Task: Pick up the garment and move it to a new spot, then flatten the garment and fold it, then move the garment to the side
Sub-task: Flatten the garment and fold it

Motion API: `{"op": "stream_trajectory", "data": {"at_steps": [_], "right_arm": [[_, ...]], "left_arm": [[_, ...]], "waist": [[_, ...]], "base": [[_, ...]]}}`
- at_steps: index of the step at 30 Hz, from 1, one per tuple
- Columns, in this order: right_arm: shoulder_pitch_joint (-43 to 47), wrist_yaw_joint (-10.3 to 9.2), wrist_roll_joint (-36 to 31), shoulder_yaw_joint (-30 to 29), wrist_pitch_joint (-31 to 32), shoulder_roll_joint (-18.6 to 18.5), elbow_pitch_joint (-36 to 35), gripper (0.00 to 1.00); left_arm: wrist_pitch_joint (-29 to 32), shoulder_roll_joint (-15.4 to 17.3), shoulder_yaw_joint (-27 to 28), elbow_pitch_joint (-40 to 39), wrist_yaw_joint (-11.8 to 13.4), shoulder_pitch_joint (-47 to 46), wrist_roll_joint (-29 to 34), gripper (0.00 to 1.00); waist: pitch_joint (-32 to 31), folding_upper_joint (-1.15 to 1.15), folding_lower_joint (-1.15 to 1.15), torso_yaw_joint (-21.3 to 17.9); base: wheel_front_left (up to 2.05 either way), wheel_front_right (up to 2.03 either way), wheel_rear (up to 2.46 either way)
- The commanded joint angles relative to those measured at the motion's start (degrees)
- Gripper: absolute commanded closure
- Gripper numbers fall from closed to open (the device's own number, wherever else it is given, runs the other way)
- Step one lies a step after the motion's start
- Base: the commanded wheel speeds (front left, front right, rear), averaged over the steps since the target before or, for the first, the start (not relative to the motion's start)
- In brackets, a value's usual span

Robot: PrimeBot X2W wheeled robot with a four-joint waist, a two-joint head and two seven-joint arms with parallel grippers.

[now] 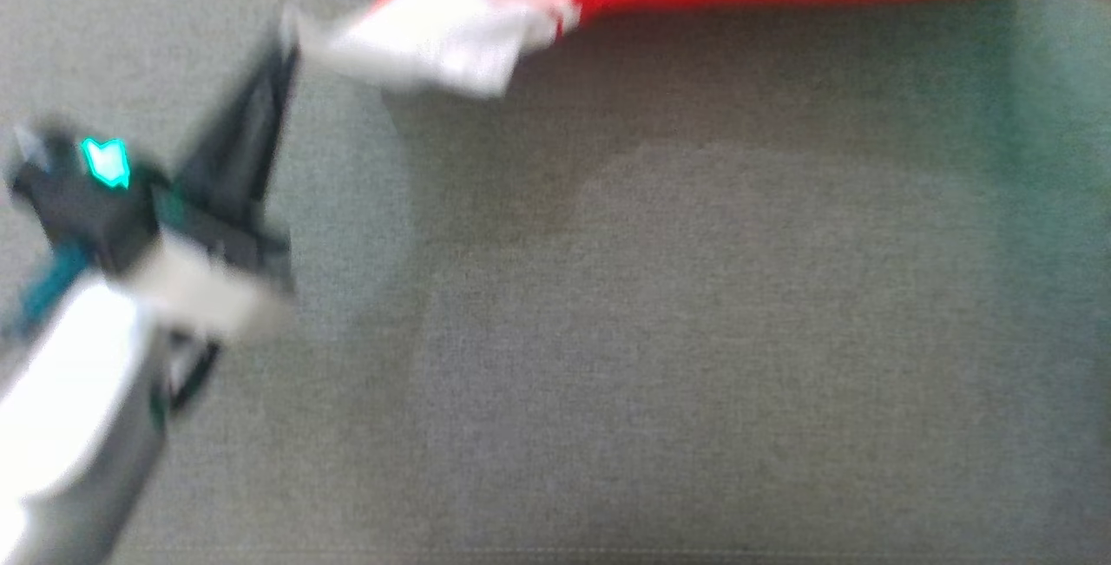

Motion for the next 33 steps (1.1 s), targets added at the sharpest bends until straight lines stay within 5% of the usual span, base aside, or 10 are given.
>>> {"op": "stream_trajectory", "data": {"at_steps": [1,11,18,24,33], "right_arm": [[4.20,-0.04,0.61,-1.25,-0.12,-0.64,-2.57,1.00],[27.93,-0.04,-0.70,-8.99,-0.13,5.66,-12.08,1.00],[36.17,-0.04,-0.37,-11.71,-0.13,7.87,-16.04,1.00],[32.43,-0.04,0.55,-10.72,-0.13,8.26,-14.61,1.00],[19.67,-0.04,1.20,-5.96,-0.13,7.96,-6.80,1.00]], "left_arm": [[0.39,3.92,2.10,-3.36,0.89,1.98,-0.94,1.00],[5.04,10.80,0.02,-19.58,9.10,27.14,-5.13,1.00],[7.43,15.57,2.34,-29.01,13.03,33.57,-7.65,1.00],[7.73,14.24,3.79,-29.18,12.11,26.93,-7.10,1.00],[9.58,8.17,2.84,-17.28,6.02,5.68,-3.83,1.00]], "waist": [[-1.89,0.00,0.02,-0.50],[-7.24,0.00,0.02,-2.29],[-8.41,0.00,0.02,-2.98],[-5.97,0.00,0.02,-4.26],[-0.28,0.00,0.02,-6.15]], "base": [[0.00,0.00,0.00],[0.00,0.00,0.00],[0.00,0.00,0.00],[0.00,0.00,0.00],[0.00,0.00,0.00]]}}
